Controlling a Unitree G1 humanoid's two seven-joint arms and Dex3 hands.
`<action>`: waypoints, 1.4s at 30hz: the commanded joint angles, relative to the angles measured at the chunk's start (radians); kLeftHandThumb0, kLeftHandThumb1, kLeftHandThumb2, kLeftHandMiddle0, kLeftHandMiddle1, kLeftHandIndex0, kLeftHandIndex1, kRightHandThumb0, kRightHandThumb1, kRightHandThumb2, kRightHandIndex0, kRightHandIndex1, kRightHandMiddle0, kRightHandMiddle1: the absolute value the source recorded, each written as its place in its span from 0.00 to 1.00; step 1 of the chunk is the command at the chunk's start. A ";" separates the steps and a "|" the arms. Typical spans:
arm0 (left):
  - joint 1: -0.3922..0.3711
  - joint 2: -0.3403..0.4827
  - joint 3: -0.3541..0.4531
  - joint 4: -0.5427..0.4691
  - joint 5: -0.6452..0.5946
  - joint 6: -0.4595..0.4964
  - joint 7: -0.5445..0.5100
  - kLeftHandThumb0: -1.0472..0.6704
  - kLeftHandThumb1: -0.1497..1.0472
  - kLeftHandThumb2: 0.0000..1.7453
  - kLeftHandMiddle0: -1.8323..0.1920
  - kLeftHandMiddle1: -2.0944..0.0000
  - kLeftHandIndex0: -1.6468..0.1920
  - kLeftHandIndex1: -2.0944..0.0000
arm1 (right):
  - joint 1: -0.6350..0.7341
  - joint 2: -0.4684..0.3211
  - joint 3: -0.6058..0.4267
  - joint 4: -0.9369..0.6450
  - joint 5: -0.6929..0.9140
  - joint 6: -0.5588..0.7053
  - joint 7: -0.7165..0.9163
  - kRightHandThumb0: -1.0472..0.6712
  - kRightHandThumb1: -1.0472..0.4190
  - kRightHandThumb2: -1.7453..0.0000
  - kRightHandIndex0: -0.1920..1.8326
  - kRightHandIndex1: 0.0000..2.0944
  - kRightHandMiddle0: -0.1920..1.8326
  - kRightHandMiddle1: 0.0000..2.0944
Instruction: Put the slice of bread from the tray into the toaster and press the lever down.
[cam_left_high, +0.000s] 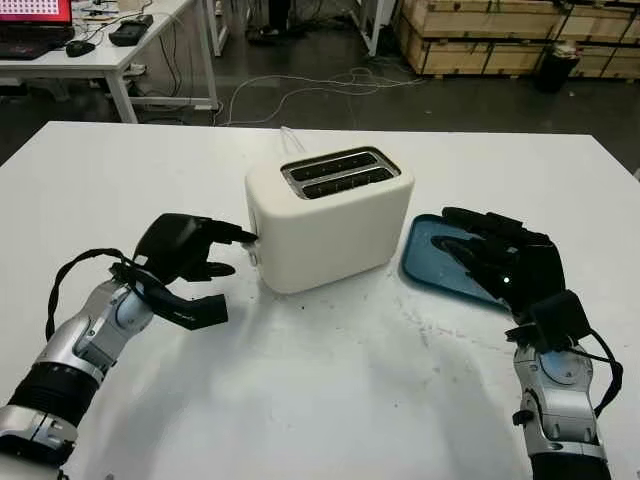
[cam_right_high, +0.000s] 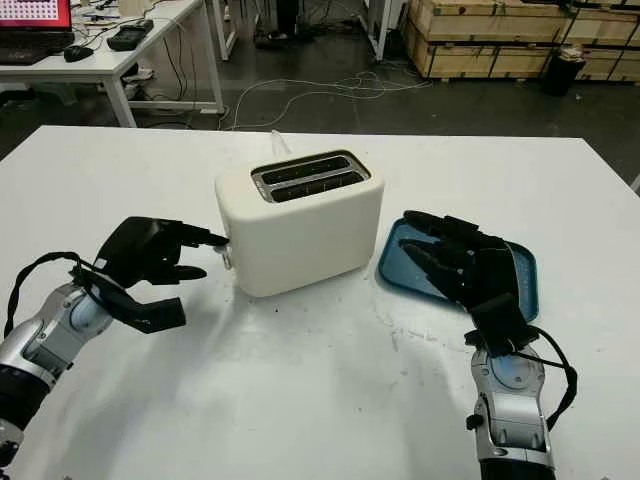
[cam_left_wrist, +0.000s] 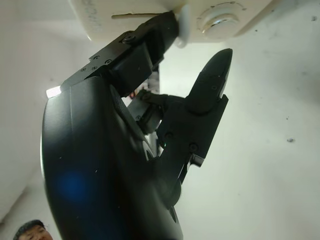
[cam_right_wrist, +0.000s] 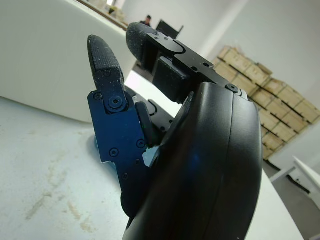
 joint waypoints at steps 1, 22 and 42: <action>-0.011 -0.044 -0.086 0.020 0.065 -0.025 -0.066 0.47 0.86 0.03 0.47 0.35 0.17 0.99 | -0.005 -0.006 -0.004 0.001 0.004 0.003 -0.002 0.33 0.14 1.00 0.64 0.00 0.59 0.00; -0.085 -0.060 -0.073 0.051 0.068 -0.033 -0.043 0.35 0.89 0.21 0.36 0.25 0.33 0.34 | 0.001 -0.011 -0.002 0.004 -0.014 -0.002 0.001 0.38 0.14 1.00 0.65 0.00 0.58 0.00; -0.142 -0.326 -0.139 0.256 0.036 0.121 -0.142 0.33 0.89 0.28 0.47 0.28 0.42 0.41 | 0.004 -0.018 -0.002 0.011 -0.028 0.003 0.005 0.39 0.14 1.00 0.66 0.01 0.59 0.00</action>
